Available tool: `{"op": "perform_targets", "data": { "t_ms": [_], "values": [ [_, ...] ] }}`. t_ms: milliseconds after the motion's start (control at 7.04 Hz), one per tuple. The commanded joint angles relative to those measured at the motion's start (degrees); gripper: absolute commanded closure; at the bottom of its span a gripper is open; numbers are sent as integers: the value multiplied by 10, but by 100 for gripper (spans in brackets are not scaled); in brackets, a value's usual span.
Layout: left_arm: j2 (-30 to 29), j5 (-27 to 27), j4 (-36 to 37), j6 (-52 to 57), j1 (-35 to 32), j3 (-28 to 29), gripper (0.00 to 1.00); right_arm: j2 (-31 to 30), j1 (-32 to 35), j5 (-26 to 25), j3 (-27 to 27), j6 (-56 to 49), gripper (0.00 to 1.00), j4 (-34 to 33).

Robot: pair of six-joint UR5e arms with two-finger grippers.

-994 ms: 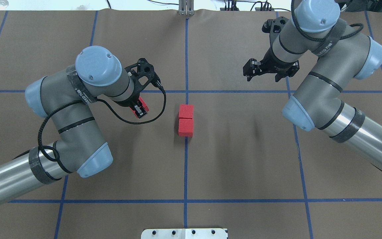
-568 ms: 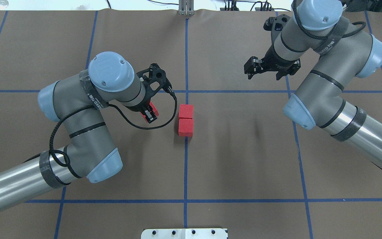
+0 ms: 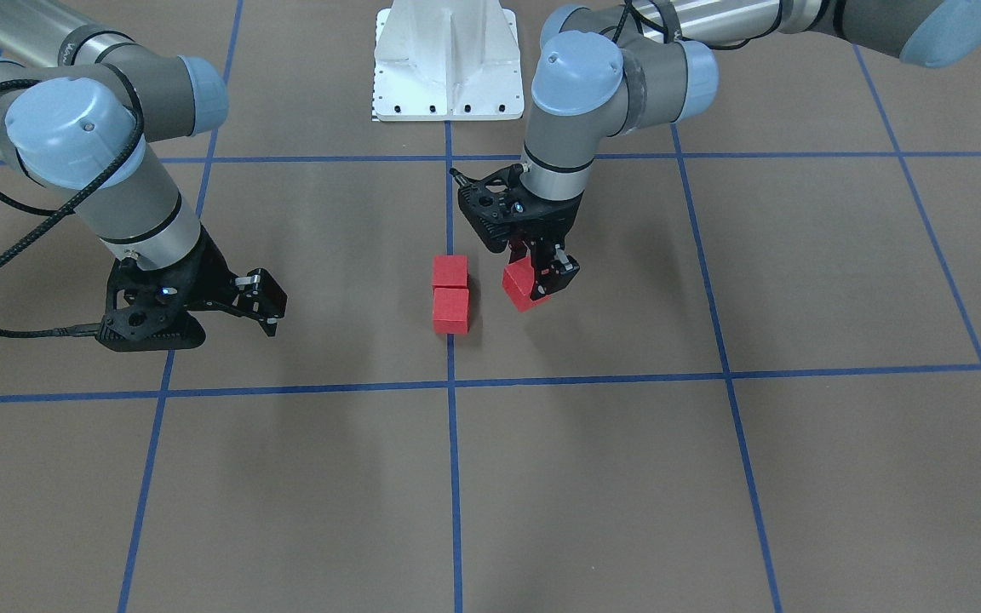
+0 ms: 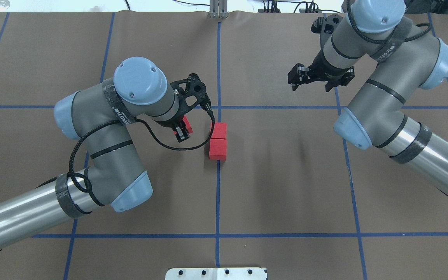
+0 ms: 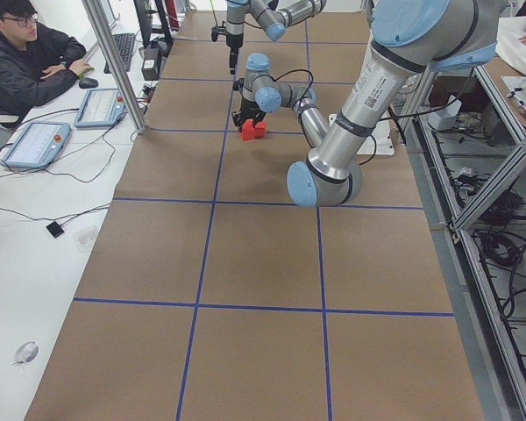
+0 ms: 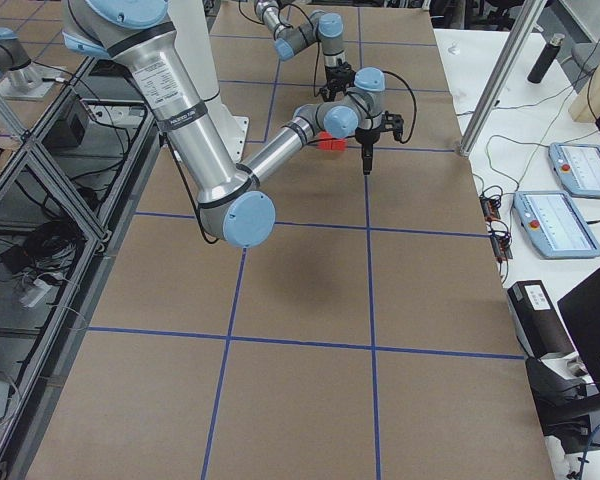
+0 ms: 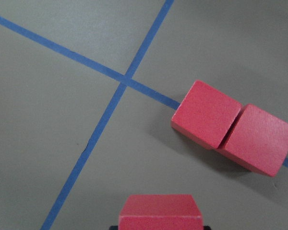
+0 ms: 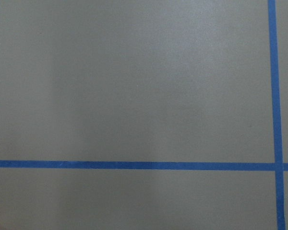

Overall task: Form red blocks into L shape at center
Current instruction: 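Lower the held red cube beside the nearer center cube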

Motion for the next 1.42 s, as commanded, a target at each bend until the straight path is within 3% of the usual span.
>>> {"op": "perform_targets", "data": {
  "t_ms": [0,284,710,1278],
  "values": [
    [-4,24,-4,85,10,19,100,0,3,2,2,-1,1,1],
    [-23,33,-4,149,15,67,100,-8,16,9,2,-18,1,7],
    [-58,47,-12,160,17,106,100,-32,30,25,-1,-26,1,40],
    [-64,59,-38,153,25,110,100,-36,43,46,0,-25,1,41]
  ]
}}
